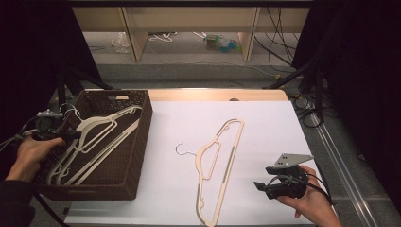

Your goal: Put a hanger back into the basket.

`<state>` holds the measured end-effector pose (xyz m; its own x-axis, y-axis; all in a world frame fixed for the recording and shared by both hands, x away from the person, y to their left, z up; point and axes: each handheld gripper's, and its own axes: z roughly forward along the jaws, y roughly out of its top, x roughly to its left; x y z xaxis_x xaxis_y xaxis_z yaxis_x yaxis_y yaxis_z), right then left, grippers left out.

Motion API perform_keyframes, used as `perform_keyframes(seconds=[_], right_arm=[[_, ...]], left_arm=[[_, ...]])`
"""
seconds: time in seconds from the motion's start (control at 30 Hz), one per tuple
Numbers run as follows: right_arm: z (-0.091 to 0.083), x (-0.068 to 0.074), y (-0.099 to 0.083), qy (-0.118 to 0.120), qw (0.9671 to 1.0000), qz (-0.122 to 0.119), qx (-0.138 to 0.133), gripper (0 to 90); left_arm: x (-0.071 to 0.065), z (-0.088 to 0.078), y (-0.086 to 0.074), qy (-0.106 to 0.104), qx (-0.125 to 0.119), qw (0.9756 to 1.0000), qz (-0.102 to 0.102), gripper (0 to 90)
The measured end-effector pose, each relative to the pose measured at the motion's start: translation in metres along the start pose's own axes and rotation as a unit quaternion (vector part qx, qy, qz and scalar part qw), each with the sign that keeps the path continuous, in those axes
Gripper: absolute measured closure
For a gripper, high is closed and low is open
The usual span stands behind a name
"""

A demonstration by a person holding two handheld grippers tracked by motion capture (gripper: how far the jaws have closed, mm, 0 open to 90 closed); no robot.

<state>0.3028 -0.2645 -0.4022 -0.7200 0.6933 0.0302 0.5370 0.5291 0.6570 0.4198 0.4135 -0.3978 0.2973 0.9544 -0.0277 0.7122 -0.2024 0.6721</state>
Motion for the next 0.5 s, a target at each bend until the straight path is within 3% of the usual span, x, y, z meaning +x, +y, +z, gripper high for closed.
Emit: perform_keyframes(seconds=[0.03, 0.17, 0.2, 0.23, 0.3, 0.43, 0.5], right_arm=[[-0.001, 0.001, 0.0, 0.002, 1.0, 0.009, 0.002, 34.0], [0.0, -0.001, -0.001, -0.002, 1.0, 0.003, 0.0, 34.1], [0.0, 0.0, -0.001, 0.001, 0.9999, 0.01, 0.004, 34.1], [0.0, 0.0, -0.001, 0.001, 1.0, 0.009, 0.004, 34.1], [0.0, -0.001, -0.001, 0.0, 1.0, 0.002, 0.001, 34.1], [-0.001, -0.001, 0.0, 0.0, 1.0, 0.0, -0.001, 34.1], [-0.001, 0.001, 0.001, 0.001, 1.0, 0.009, -0.001, 34.0]], left_arm=[[0.0, 0.002, -0.001, -0.001, -0.002, 1.0, -0.004, 79.1], [0.003, 0.007, -0.001, 0.012, 0.01, 0.9998, -0.015, 87.1], [0.003, 0.007, -0.001, 0.013, 0.008, 0.9998, -0.016, 88.5], [0.002, 0.006, 0.0, 0.012, 0.022, 0.9996, -0.01, 89.6], [-0.001, 0.004, 0.001, 0.008, 0.02, 0.9997, -0.008, 89.3], [-0.008, -0.009, 0.001, -0.008, 0.003, 1.0, -0.001, 83.5], [-0.015, -0.017, 0.0, -0.024, -0.023, 0.9993, -0.014, 79.2]])
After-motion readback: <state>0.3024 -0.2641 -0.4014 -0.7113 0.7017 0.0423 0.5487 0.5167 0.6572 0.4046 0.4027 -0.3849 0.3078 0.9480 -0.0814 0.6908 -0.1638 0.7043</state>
